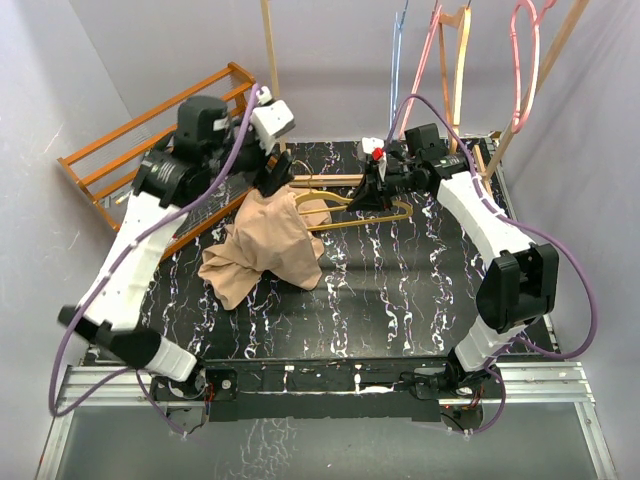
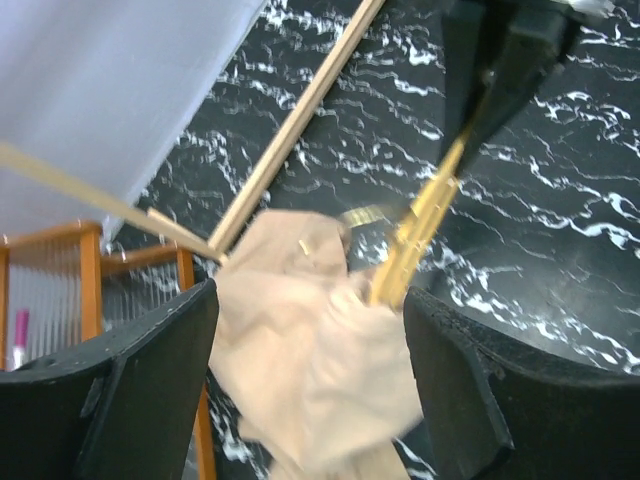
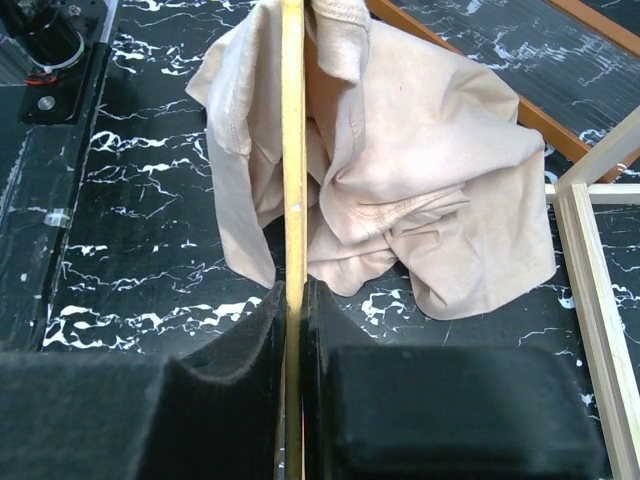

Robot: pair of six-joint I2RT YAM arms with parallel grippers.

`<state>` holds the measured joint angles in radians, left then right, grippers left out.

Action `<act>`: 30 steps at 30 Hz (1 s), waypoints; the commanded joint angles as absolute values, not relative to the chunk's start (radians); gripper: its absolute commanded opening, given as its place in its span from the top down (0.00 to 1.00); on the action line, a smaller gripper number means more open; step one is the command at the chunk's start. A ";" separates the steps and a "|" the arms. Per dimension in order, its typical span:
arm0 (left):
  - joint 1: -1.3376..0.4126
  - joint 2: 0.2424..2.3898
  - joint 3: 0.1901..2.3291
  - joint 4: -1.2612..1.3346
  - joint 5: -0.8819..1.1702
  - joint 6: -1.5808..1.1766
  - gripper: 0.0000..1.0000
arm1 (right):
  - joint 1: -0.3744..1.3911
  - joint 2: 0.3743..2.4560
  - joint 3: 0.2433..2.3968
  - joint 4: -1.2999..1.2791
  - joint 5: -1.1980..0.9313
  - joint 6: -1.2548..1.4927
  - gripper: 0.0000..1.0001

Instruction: Place the t-shirt on the hanger

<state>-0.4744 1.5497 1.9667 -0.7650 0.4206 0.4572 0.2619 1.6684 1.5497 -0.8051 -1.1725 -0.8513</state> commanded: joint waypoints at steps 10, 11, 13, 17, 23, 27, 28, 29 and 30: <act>-0.532 1.138 1.343 -0.600 0.227 0.047 0.39 | 0.258 1.622 1.471 -0.355 -1.088 -0.540 0.92; -0.552 1.141 1.317 -0.583 0.215 0.029 0.41 | 0.258 1.622 1.463 -0.326 -1.070 -0.513 0.92; -0.606 1.145 1.262 -0.530 0.147 -0.004 0.44 | 0.257 1.621 1.453 -0.288 -1.052 -0.481 0.92; -0.688 1.185 1.186 -0.427 -0.071 -0.056 0.47 | 0.258 1.621 1.440 -0.241 -1.024 -0.438 0.92; -0.732 1.261 1.176 -0.353 -0.251 -0.134 0.48 | 0.257 1.608 1.419 -0.204 -1.001 -0.403 0.92; -0.746 1.294 1.185 -0.313 -0.406 -0.170 0.49 | 0.257 1.593 1.393 -0.181 -0.991 -0.383 0.92; -0.747 1.302 1.188 -0.310 -0.424 -0.181 0.48 | 0.258 1.587 1.384 -0.172 -0.990 -0.377 0.92; -0.750 1.315 1.192 -0.309 -0.442 -0.191 0.48 | 0.257 1.583 1.376 -0.166 -0.985 -0.372 0.92; -0.758 1.326 1.197 -0.316 -0.459 -0.209 0.48 | 0.258 1.578 1.370 -0.160 -0.982 -0.368 0.92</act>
